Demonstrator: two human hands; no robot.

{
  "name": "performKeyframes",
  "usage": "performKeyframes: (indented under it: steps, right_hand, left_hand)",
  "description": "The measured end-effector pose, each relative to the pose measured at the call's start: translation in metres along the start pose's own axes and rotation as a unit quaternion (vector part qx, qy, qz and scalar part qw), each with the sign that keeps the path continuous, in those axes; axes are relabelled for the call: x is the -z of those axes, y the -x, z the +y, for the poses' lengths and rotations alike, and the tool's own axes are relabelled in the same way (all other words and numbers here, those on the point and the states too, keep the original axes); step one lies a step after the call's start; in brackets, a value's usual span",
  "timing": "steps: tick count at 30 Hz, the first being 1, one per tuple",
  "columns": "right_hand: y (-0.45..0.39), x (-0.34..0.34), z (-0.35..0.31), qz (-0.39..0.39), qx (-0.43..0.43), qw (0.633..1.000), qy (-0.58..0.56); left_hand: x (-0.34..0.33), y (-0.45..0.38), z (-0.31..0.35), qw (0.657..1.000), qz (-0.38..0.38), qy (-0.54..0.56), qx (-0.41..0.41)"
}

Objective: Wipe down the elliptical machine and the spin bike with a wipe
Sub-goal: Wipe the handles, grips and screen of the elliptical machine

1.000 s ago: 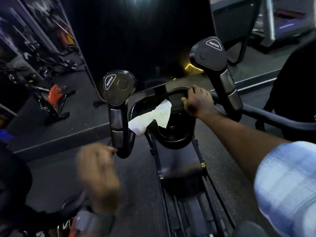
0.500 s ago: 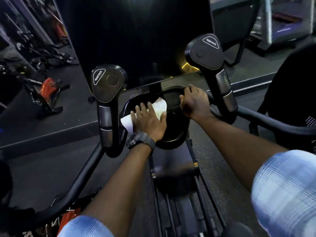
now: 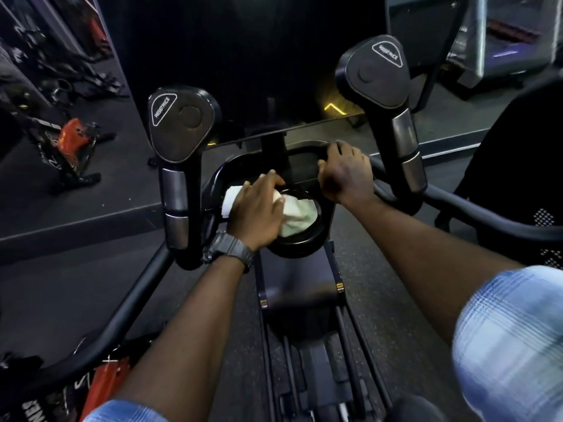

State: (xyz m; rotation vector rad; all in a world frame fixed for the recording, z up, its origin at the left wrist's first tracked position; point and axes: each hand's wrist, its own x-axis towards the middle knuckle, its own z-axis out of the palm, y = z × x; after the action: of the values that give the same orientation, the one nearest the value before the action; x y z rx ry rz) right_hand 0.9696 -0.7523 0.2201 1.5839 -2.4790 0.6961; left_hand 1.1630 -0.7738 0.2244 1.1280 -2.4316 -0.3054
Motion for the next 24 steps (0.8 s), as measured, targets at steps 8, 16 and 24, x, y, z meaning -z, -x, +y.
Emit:
performKeyframes:
  steps: [8, 16, 24]
  right_hand:
    - [0.000, 0.000, 0.000, -0.004, -0.007, 1.000, -0.004]
    - [-0.001, 0.001, -0.001, -0.003, -0.008, 1.000, -0.017]
    - [0.000, -0.006, 0.001, 0.017, -0.006, 1.000, -0.015]
  left_hand:
    - [-0.009, 0.025, 0.017, 0.987, -0.014, -0.089, 0.134]
    - [-0.019, 0.084, 0.023, 0.995, 0.084, -0.011, -0.058]
    - [-0.051, 0.068, 0.049, 0.952, 0.146, -0.197, -0.185]
